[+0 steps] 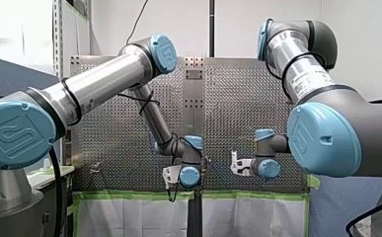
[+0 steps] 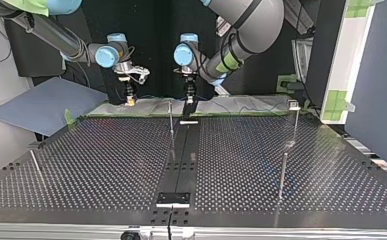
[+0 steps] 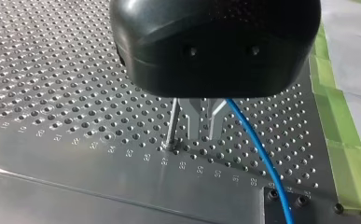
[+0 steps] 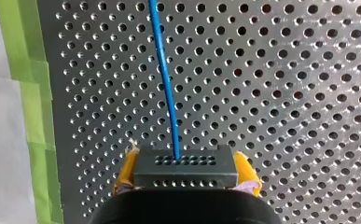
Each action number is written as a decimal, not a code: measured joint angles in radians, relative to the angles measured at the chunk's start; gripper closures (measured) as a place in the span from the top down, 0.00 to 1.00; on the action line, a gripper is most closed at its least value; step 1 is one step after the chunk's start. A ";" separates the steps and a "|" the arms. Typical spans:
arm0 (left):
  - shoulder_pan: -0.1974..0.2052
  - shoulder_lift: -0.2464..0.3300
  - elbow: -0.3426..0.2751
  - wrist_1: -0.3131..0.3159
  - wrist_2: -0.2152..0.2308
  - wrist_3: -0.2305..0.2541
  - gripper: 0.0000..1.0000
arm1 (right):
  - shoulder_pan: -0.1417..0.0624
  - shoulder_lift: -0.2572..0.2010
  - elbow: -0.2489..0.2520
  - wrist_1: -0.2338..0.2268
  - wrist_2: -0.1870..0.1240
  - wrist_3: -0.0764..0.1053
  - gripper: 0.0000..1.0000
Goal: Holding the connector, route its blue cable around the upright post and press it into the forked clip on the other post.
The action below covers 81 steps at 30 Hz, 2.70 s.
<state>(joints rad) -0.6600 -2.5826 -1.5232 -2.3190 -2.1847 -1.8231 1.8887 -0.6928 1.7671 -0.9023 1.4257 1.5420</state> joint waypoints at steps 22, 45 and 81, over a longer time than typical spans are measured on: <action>0.019 -0.001 0.000 0.000 0.079 -0.012 0.13 | -0.004 0.000 -0.012 0.004 0.005 0.001 0.02; 0.060 -0.068 0.092 -0.091 0.126 -0.044 0.13 | -0.004 0.004 -0.019 0.008 0.029 0.000 0.02; 0.142 -0.069 0.227 -0.245 0.230 -0.058 0.13 | -0.041 0.084 -0.206 0.146 0.110 0.004 0.02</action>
<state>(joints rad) -0.5179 -2.6513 -1.2960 -2.5644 -1.9548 -1.8806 1.8473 -0.6087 1.5612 -0.7563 1.5362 1.5461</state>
